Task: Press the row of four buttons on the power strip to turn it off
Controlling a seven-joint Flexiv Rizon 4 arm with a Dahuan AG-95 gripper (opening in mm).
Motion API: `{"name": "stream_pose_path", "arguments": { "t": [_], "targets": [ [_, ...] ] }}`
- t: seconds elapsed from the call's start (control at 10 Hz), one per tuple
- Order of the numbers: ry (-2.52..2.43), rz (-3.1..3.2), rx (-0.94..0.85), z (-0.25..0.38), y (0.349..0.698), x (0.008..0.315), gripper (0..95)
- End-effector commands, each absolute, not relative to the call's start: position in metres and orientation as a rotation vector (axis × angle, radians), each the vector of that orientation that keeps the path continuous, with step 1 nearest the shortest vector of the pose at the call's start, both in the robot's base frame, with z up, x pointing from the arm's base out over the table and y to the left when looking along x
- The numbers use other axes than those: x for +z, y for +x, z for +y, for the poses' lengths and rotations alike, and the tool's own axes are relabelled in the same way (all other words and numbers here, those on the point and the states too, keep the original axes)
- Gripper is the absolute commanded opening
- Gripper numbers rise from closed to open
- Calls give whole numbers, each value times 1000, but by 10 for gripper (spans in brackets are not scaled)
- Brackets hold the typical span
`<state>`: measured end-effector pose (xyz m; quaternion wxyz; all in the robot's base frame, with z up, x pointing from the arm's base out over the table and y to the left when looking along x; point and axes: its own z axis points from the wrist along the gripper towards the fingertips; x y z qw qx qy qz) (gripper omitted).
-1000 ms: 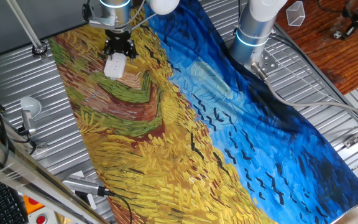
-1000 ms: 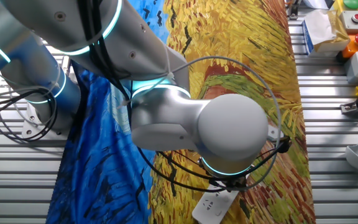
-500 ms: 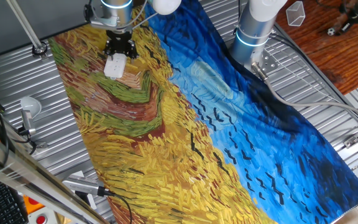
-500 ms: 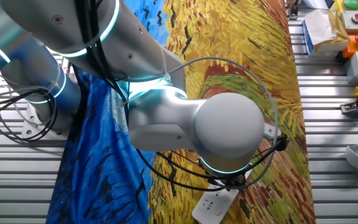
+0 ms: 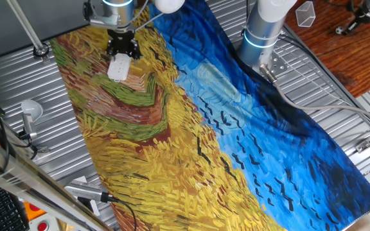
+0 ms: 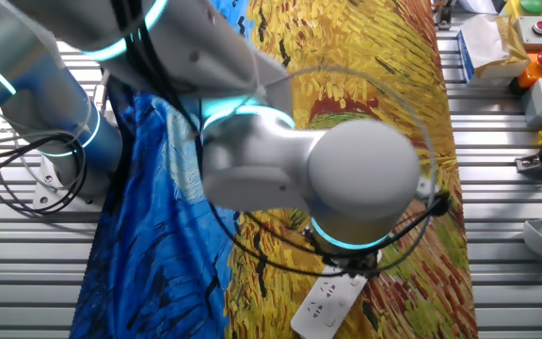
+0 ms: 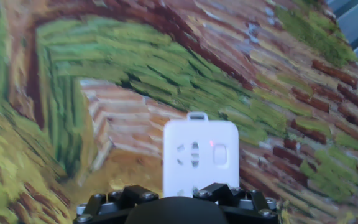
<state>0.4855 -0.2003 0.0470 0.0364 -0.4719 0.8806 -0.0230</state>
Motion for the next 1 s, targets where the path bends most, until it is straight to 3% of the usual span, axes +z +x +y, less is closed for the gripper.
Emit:
{"name": "stream_pose_path", "arguments": {
  "t": [0.1,1.0],
  "targets": [
    [-1447,2704,-83,-196,493,46,760],
    [-1440,2694,-94,-186,498,22,760]
  ]
}}
